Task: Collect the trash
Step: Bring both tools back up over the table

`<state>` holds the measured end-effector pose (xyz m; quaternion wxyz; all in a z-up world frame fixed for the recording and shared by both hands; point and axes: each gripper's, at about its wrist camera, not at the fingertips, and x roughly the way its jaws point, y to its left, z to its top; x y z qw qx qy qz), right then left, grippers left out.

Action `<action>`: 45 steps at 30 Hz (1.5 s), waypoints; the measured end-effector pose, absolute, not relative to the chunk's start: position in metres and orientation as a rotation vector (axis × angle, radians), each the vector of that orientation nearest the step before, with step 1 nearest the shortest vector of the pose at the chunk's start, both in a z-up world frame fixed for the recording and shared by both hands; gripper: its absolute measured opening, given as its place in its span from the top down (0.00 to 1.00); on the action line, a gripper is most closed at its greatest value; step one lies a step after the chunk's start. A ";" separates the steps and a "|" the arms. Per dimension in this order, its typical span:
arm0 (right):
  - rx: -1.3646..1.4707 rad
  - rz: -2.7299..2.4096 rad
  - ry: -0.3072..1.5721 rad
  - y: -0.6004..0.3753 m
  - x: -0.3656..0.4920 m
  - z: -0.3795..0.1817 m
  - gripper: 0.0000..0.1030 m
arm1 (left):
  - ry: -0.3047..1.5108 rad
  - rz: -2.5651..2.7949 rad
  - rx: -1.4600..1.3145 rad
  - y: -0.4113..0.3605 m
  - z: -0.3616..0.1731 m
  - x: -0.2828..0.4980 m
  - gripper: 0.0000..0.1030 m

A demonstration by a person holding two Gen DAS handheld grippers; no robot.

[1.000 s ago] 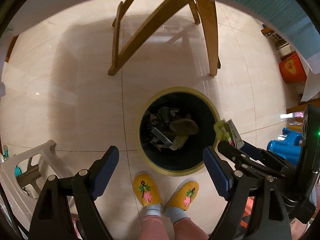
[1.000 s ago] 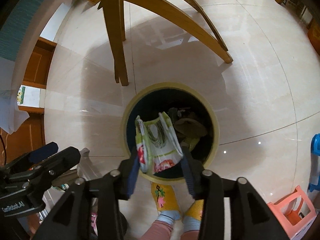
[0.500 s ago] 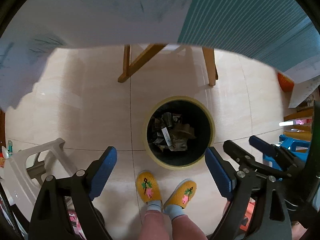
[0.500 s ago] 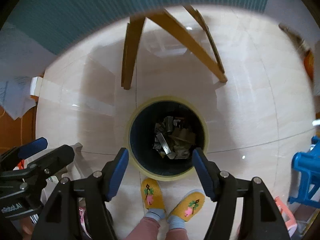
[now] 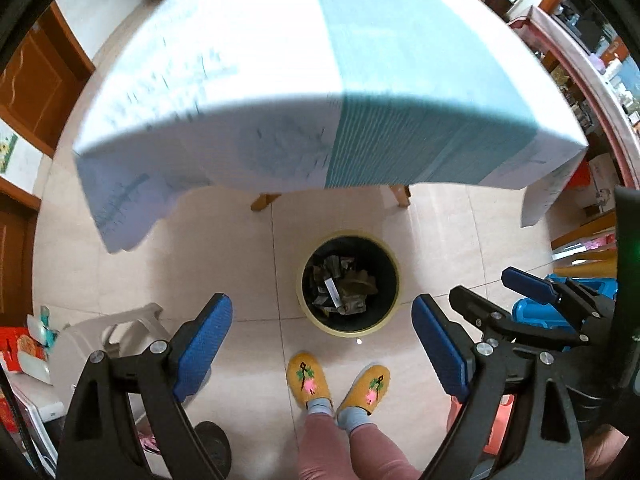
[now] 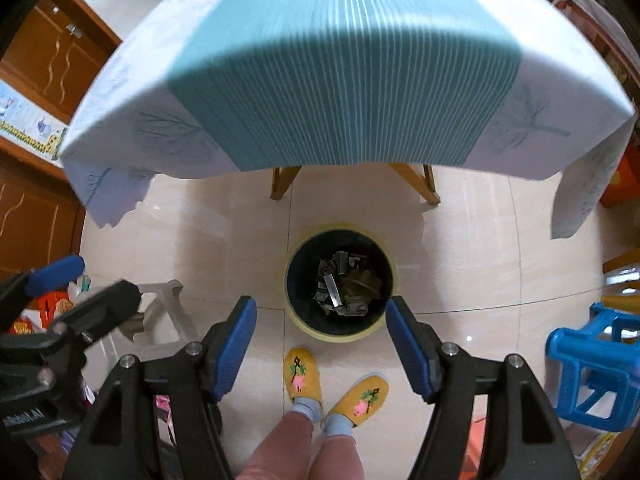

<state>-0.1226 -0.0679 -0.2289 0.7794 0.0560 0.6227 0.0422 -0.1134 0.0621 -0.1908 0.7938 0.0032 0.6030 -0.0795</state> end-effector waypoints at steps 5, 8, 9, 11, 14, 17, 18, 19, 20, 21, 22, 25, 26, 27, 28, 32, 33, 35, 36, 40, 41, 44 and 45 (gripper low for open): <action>0.084 0.112 1.316 -0.074 -0.135 -0.188 0.34 | 1.246 -0.163 0.036 0.057 -0.141 -0.124 0.12; 0.091 0.116 1.298 -0.082 -0.142 -0.165 0.34 | 1.215 -0.158 0.034 0.057 -0.113 -0.129 0.12; 0.095 0.117 1.290 -0.085 -0.144 -0.157 0.34 | 1.203 -0.155 0.034 0.056 -0.103 -0.130 0.12; 0.105 0.124 1.269 -0.090 -0.146 -0.139 0.34 | 1.176 -0.147 0.039 0.055 -0.084 -0.132 0.12; 0.113 0.132 1.230 -0.094 -0.146 -0.118 0.34 | 1.129 -0.133 0.044 0.051 -0.059 -0.131 0.12; 0.115 0.140 1.173 -0.101 -0.142 -0.096 0.35 | 1.081 -0.118 0.048 0.046 -0.035 -0.131 0.12; 0.117 0.144 1.150 -0.105 -0.139 -0.087 0.34 | 1.075 -0.111 0.053 0.045 -0.029 -0.130 0.13; 0.117 0.147 1.138 -0.106 -0.137 -0.082 0.34 | 1.062 -0.101 0.053 0.044 -0.021 -0.129 0.12; 0.115 0.150 1.121 -0.109 -0.134 -0.075 0.34 | 1.051 -0.090 0.055 0.043 -0.017 -0.127 0.13; 0.111 0.156 1.101 -0.111 -0.130 -0.067 0.34 | 1.039 -0.075 0.058 0.042 -0.013 -0.125 0.13; 0.108 0.161 1.089 -0.113 -0.128 -0.063 0.35 | 1.023 -0.056 0.062 0.042 -0.006 -0.123 0.13; 0.097 0.178 1.038 -0.117 -0.117 -0.045 0.35 | 1.003 -0.033 0.065 0.043 0.006 -0.114 0.13; 0.096 0.182 1.021 -0.118 -0.113 -0.040 0.35 | 1.003 -0.031 0.064 0.044 0.009 -0.110 0.13; 0.097 0.188 1.004 -0.119 -0.109 -0.035 0.35 | 1.005 -0.030 0.062 0.044 0.011 -0.105 0.13; 0.101 0.193 0.991 -0.120 -0.104 -0.029 0.35 | 1.008 -0.030 0.063 0.045 0.013 -0.100 0.13; 0.111 0.201 0.935 -0.121 -0.081 -0.011 0.35 | 1.001 -0.045 0.073 0.049 0.021 -0.071 0.13; 0.109 0.199 0.915 -0.120 -0.072 -0.006 0.35 | 1.001 -0.051 0.076 0.051 0.022 -0.059 0.13; 0.107 0.200 0.896 -0.117 -0.059 -0.001 0.35 | 1.003 -0.066 0.086 0.056 0.024 -0.036 0.13; 0.110 0.197 0.888 -0.115 -0.047 0.002 0.35 | 1.001 -0.073 0.094 0.057 0.024 -0.024 0.13; 0.139 0.171 0.879 -0.111 -0.004 0.004 0.35 | 0.979 -0.133 0.147 0.069 0.029 0.046 0.13; 0.148 0.163 0.877 -0.109 0.009 0.004 0.35 | 0.972 -0.156 0.161 0.072 0.030 0.068 0.13; 0.186 0.123 0.897 -0.103 0.057 0.001 0.45 | 0.980 -0.190 0.206 0.079 0.029 0.134 0.13; 0.222 0.115 0.920 -0.102 0.077 -0.002 0.47 | 0.992 -0.208 0.217 0.082 0.026 0.161 0.13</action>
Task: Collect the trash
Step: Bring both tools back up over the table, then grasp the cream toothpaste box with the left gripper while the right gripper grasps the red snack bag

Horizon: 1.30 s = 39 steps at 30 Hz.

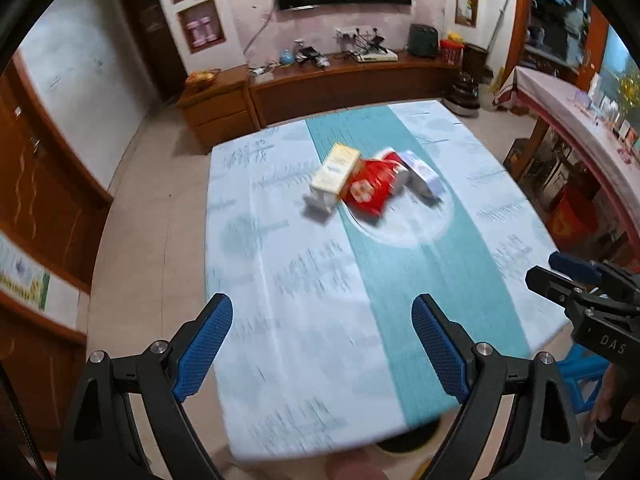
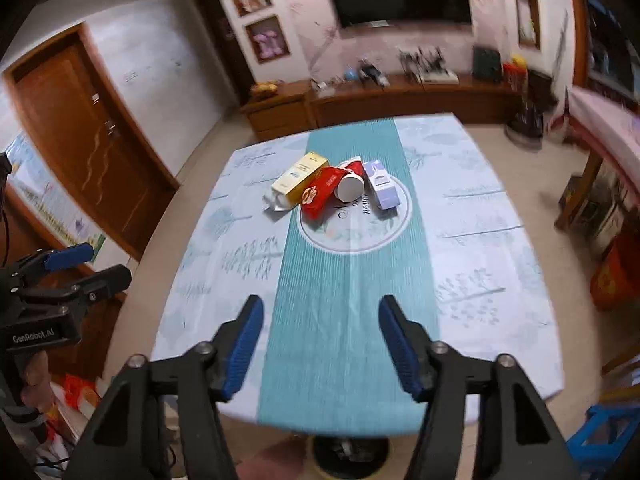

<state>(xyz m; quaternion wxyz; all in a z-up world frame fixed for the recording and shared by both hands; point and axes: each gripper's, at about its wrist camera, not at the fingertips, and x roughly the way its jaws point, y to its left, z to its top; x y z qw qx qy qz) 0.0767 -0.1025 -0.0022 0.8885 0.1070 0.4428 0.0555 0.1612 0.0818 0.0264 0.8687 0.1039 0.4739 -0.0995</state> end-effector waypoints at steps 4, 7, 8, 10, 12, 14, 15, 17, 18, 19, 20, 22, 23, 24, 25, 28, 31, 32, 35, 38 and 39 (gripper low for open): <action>0.382 0.092 0.978 -0.101 0.147 -0.022 0.52 | 1.024 -0.285 0.262 0.084 0.009 0.244 0.13; 0.429 0.053 1.010 -0.095 0.198 -0.044 0.52 | 1.067 -0.319 0.289 0.080 -0.015 0.298 0.13; 0.448 0.043 1.021 -0.094 0.212 -0.052 0.52 | 1.089 -0.330 0.294 0.077 -0.026 0.317 0.13; 0.499 0.029 1.046 -0.092 0.241 -0.071 0.52 | 1.127 -0.359 0.294 0.072 -0.045 0.345 0.13; 0.538 0.018 1.065 -0.092 0.262 -0.087 0.52 | 1.170 -0.377 0.292 0.066 -0.065 0.372 0.13; 0.568 0.003 1.082 -0.091 0.283 -0.105 0.52 | 1.201 -0.390 0.287 0.063 -0.080 0.389 0.13; 0.580 -0.002 1.088 -0.091 0.291 -0.111 0.52 | 1.212 -0.398 0.285 0.061 -0.085 0.395 0.13; 0.610 -0.015 1.099 -0.089 0.307 -0.127 0.56 | 1.234 -0.415 0.285 0.058 -0.096 0.407 0.13; 0.624 -0.015 1.104 -0.089 0.313 -0.134 0.56 | 1.241 -0.420 0.285 0.057 -0.099 0.411 0.13; 0.637 -0.015 1.107 -0.088 0.318 -0.140 0.57 | 1.247 -0.432 0.285 0.055 -0.103 0.416 0.13; 0.650 -0.013 1.110 -0.087 0.323 -0.145 0.59 | 1.253 -0.441 0.288 0.053 -0.106 0.420 0.13; 0.667 -0.004 1.116 -0.084 0.331 -0.154 0.66 | 1.259 -0.448 0.295 0.050 -0.111 0.427 0.13; 0.670 0.003 1.118 -0.083 0.334 -0.157 0.74 | 1.264 -0.452 0.298 0.047 -0.114 0.431 0.13; 0.674 0.014 1.121 -0.082 0.336 -0.161 0.79 | 1.271 -0.458 0.301 0.045 -0.118 0.434 0.13; 0.681 0.023 1.123 -0.081 0.337 -0.164 0.81 | 1.275 -0.461 0.303 0.043 -0.120 0.437 0.13; 0.690 0.024 1.105 -0.084 0.331 -0.165 0.91 | 1.293 -0.477 0.313 0.035 -0.130 0.444 0.13; 0.676 0.007 1.096 -0.089 0.316 -0.160 0.93 | 1.308 -0.484 0.329 0.026 -0.140 0.450 0.13; 0.670 0.002 1.093 -0.090 0.312 -0.158 0.93 | 1.311 -0.484 0.335 0.024 -0.143 0.452 0.13; 0.670 -0.010 1.087 -0.094 0.298 -0.154 0.94 | 1.332 -0.480 0.349 0.015 -0.156 0.457 0.13; 0.675 -0.021 1.086 -0.100 0.287 -0.153 0.94 | 1.348 -0.470 0.368 0.009 -0.167 0.460 0.16; 0.683 -0.024 1.086 -0.101 0.283 -0.153 0.94 | 1.353 -0.464 0.375 0.007 -0.171 0.460 0.28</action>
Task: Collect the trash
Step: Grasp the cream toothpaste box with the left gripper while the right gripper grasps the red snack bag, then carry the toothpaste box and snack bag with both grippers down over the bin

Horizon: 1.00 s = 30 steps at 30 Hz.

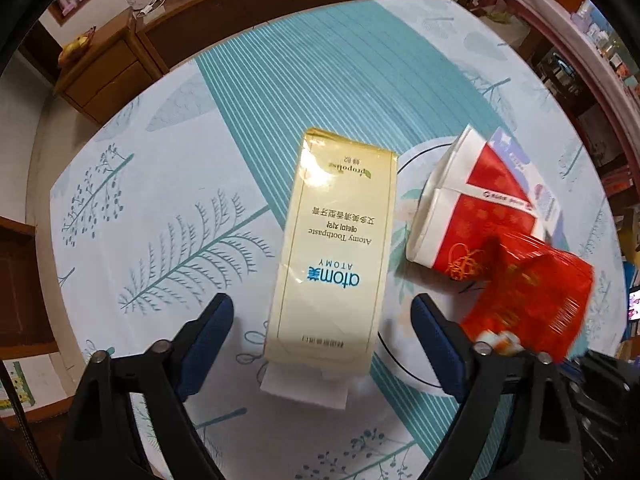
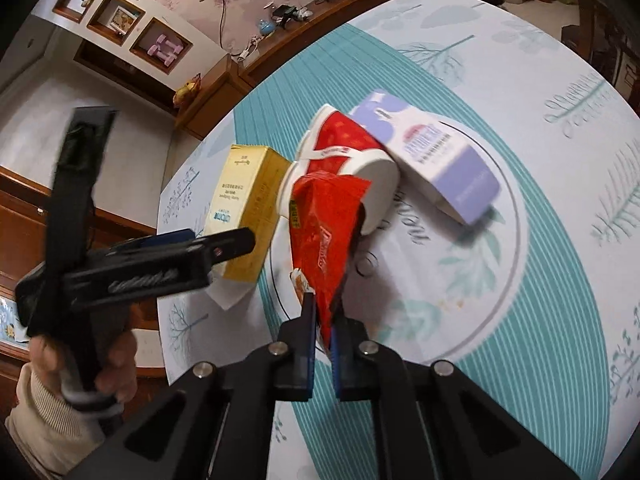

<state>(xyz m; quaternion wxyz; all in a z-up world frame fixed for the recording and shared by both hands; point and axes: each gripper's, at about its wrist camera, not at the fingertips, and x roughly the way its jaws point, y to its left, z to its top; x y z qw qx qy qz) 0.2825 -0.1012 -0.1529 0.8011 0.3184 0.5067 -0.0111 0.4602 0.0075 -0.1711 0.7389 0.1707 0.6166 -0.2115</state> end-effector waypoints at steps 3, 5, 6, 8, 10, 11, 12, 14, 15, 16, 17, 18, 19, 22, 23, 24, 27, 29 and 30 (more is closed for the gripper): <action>0.687 -0.024 1.088 -0.104 0.277 -0.152 0.95 | 1.384 -0.459 0.371 0.008 -0.179 0.459 0.47; 0.682 -0.018 1.086 -0.103 0.275 -0.151 0.96 | 1.369 -0.452 0.379 0.011 -0.178 0.455 0.48; 0.681 -0.013 1.085 -0.102 0.274 -0.150 0.97 | 1.366 -0.449 0.386 0.013 -0.177 0.451 0.48; 0.675 -0.004 1.081 -0.099 0.272 -0.147 0.97 | 1.360 -0.444 0.392 0.019 -0.175 0.442 0.48; 0.668 0.008 1.076 -0.095 0.268 -0.143 0.99 | 1.361 -0.438 0.388 0.026 -0.171 0.431 0.48; 0.665 0.016 1.074 -0.093 0.265 -0.141 0.99 | 1.363 -0.436 0.380 0.030 -0.169 0.425 0.48; 0.664 0.021 1.074 -0.091 0.263 -0.141 0.99 | 1.364 -0.436 0.372 0.033 -0.166 0.420 0.48; 0.664 0.040 1.075 -0.087 0.255 -0.137 0.99 | 1.361 -0.434 0.352 0.041 -0.157 0.406 0.48; 0.663 0.048 1.076 -0.085 0.251 -0.136 0.99 | 1.358 -0.434 0.338 0.046 -0.151 0.396 0.48; 0.660 0.059 1.078 -0.083 0.247 -0.134 0.99 | 1.355 -0.435 0.328 0.049 -0.146 0.388 0.48; 0.652 0.068 1.078 -0.082 0.241 -0.131 0.99 | 1.351 -0.435 0.320 0.052 -0.142 0.379 0.48; 0.644 0.074 1.076 -0.080 0.236 -0.128 0.99 | 1.347 -0.434 0.313 0.054 -0.137 0.370 0.48; 0.638 0.081 1.073 -0.079 0.230 -0.124 1.00 | 1.342 -0.432 0.305 0.056 -0.132 0.359 0.48; 0.628 0.111 1.057 -0.079 0.207 -0.111 1.00 | 1.322 -0.426 0.276 0.060 -0.114 0.328 0.48; 0.620 0.121 1.052 -0.079 0.198 -0.106 1.00 | 1.314 -0.422 0.263 0.060 -0.108 0.315 0.49; 0.611 0.132 1.046 -0.080 0.188 -0.101 1.00 | 1.309 -0.419 0.251 0.060 -0.103 0.306 0.48; 0.578 0.167 1.036 -0.083 0.161 -0.089 1.00 | 1.292 -0.404 0.191 0.062 -0.085 0.267 0.48; 0.555 0.189 1.030 -0.087 0.138 -0.081 1.00 | 1.279 -0.393 0.162 0.058 -0.075 0.241 0.48; 0.546 0.202 1.026 -0.089 0.125 -0.076 1.00 | 1.271 -0.388 0.153 0.057 -0.071 0.230 0.48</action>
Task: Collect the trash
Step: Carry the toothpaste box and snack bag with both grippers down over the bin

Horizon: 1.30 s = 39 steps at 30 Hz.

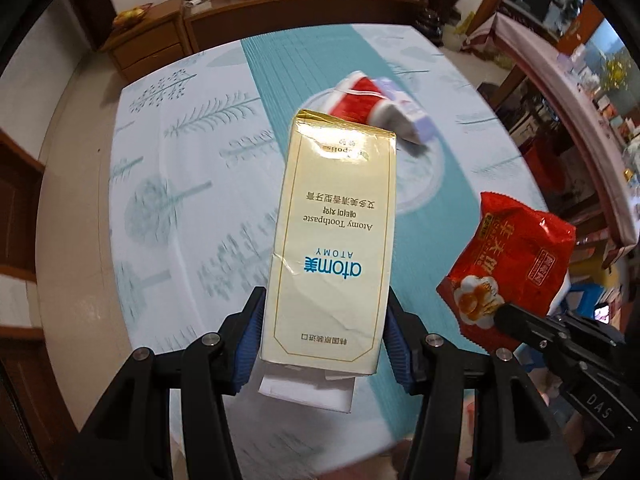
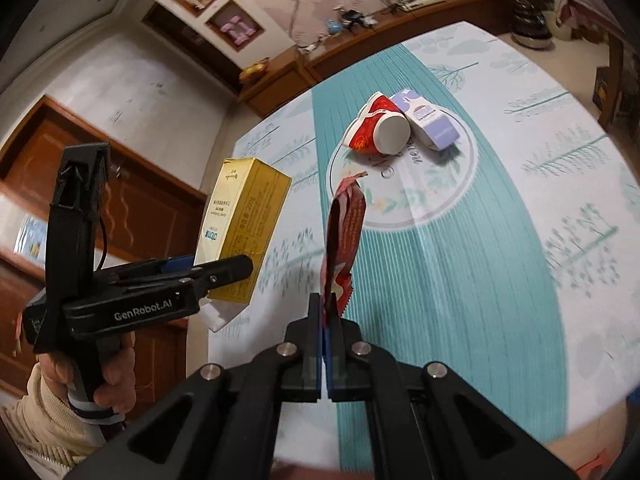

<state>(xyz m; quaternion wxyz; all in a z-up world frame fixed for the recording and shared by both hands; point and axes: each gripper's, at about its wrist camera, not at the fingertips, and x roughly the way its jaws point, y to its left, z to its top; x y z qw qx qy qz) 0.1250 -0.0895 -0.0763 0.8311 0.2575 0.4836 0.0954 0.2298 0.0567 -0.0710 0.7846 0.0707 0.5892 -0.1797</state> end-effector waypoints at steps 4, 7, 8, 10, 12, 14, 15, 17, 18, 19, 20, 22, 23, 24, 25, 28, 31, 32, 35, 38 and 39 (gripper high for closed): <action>0.502 0.252 1.011 -0.104 0.069 -0.063 1.00 | 1.225 -0.354 0.115 0.043 -0.050 0.165 0.48; 0.475 0.282 1.010 -0.117 0.031 -0.057 1.00 | 1.211 -0.331 0.091 0.031 -0.038 0.121 0.48; 0.466 0.291 1.013 -0.122 0.017 -0.055 1.00 | 1.208 -0.326 0.084 0.025 -0.034 0.104 0.48; 0.451 0.307 1.011 -0.132 -0.009 -0.052 1.00 | 1.201 -0.318 0.082 0.016 -0.027 0.076 0.48; 0.446 0.325 1.008 -0.141 -0.032 -0.050 1.00 | 1.192 -0.305 0.092 0.005 -0.021 0.043 0.48; 0.445 0.342 1.012 -0.150 -0.053 -0.050 1.00 | 1.194 -0.299 0.097 -0.002 -0.017 0.020 0.48; 0.444 0.346 1.018 -0.153 -0.060 -0.051 1.00 | 1.196 -0.298 0.100 -0.005 -0.015 0.008 0.48; 0.447 0.352 1.029 -0.160 -0.076 -0.053 1.00 | 1.202 -0.296 0.118 -0.013 -0.011 -0.013 0.48; 0.453 0.358 1.033 -0.163 -0.084 -0.054 1.00 | 1.206 -0.297 0.133 -0.016 -0.011 -0.024 0.48; 0.460 0.363 1.037 -0.165 -0.092 -0.056 1.00 | 1.210 -0.300 0.146 -0.018 -0.011 -0.031 0.48; 0.466 0.365 1.040 -0.167 -0.099 -0.057 1.00 | 1.214 -0.301 0.157 -0.020 -0.012 -0.037 0.48; 0.479 0.368 1.046 -0.171 -0.109 -0.061 1.00 | 1.234 -0.304 0.178 -0.024 -0.016 -0.051 0.48; 0.488 0.367 1.050 -0.173 -0.114 -0.063 1.00 | 1.247 -0.306 0.185 -0.026 -0.020 -0.056 0.48; 0.497 0.367 1.057 -0.174 -0.117 -0.066 1.00 | 1.261 -0.309 0.192 -0.027 -0.024 -0.060 0.48; 0.505 0.367 1.064 -0.174 -0.121 -0.070 1.00 | 1.272 -0.312 0.198 -0.028 -0.028 -0.063 0.48; 0.523 0.361 1.095 -0.174 -0.131 -0.084 1.00 | 1.321 -0.326 0.213 -0.032 -0.047 -0.074 0.48; 0.544 0.351 1.143 -0.169 -0.138 -0.107 1.00 | 1.373 -0.340 0.220 -0.033 -0.073 -0.081 0.48; 0.548 0.347 1.158 -0.167 -0.139 -0.114 1.00 | 1.391 -0.346 0.220 -0.034 -0.084 -0.082 0.48; 0.559 0.334 1.216 -0.161 -0.143 -0.149 1.00 | 1.444 -0.356 0.217 -0.032 -0.124 -0.084 0.48; 0.591 0.302 1.282 -0.158 -0.143 -0.195 1.00 | 1.493 -0.359 0.202 -0.033 -0.168 -0.086 0.48; 0.600 0.287 1.306 -0.157 -0.143 -0.211 1.00 | 1.507 -0.358 0.203 -0.032 -0.187 -0.085 0.48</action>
